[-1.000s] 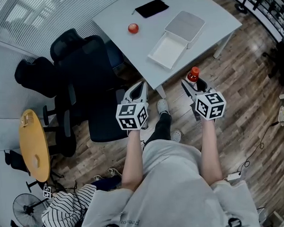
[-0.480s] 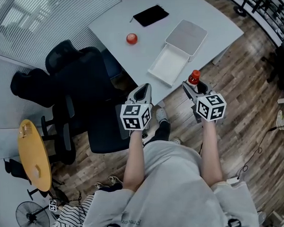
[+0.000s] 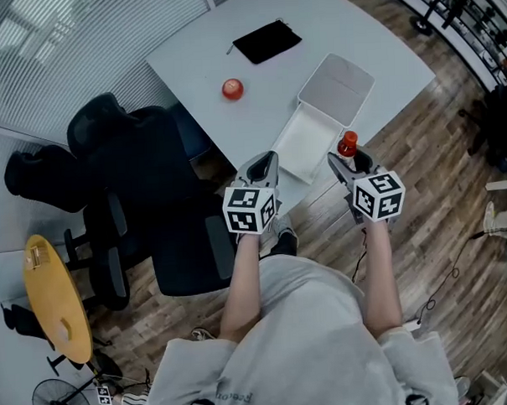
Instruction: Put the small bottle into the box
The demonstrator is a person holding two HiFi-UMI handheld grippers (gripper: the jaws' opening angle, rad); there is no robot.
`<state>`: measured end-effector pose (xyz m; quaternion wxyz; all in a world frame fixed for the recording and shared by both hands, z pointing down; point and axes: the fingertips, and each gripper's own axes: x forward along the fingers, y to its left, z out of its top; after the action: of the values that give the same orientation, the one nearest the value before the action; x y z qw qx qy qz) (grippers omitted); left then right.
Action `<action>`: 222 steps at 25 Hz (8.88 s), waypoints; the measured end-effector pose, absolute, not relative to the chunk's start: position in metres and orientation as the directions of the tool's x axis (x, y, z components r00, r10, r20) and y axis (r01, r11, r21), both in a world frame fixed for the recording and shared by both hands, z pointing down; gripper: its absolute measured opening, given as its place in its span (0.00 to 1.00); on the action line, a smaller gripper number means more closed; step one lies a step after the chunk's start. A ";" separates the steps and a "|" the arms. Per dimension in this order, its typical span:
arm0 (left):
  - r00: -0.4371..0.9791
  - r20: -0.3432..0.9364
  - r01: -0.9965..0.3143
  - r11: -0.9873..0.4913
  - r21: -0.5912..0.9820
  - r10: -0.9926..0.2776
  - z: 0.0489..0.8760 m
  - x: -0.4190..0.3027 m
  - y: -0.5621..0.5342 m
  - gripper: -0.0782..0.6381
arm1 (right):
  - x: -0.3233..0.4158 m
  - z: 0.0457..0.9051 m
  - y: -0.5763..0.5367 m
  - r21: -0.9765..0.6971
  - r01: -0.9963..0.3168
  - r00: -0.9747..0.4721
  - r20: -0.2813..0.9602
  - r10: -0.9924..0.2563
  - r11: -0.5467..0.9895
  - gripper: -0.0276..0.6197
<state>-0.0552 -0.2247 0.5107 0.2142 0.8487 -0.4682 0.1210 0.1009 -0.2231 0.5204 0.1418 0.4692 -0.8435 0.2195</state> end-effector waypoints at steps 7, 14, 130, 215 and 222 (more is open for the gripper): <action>0.557 0.421 -0.830 -0.496 0.256 -0.715 0.524 -0.060 -0.254 0.15 | 0.075 0.553 -0.250 -0.016 -0.753 -0.517 0.632 -0.577 0.657 0.39; 0.584 0.434 -0.808 -0.542 0.231 -0.686 0.530 -0.064 -0.267 0.15 | 0.061 0.594 -0.271 0.023 -0.680 -0.482 0.739 -0.470 0.733 0.39; 0.489 0.488 -0.872 -0.416 0.257 -0.723 0.568 -0.076 -0.236 0.15 | 0.060 0.695 -0.237 -0.014 -0.273 -0.353 0.932 -0.087 0.962 0.42; 0.476 0.462 -0.880 -0.410 0.242 -0.749 0.564 -0.011 -0.112 0.15 | 0.107 0.578 -0.125 -0.215 -0.825 -0.560 0.430 -0.708 0.522 0.07; 0.478 0.460 -0.878 -0.414 0.240 -0.748 0.562 -0.009 -0.111 0.15 | 0.109 0.576 -0.124 -0.212 -0.830 -0.554 0.430 -0.713 0.516 0.07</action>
<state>-0.0094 -0.1111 0.5619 0.2286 0.8288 -0.4905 0.1422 0.1092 -0.1243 0.5764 0.1458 0.4494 -0.8584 0.1999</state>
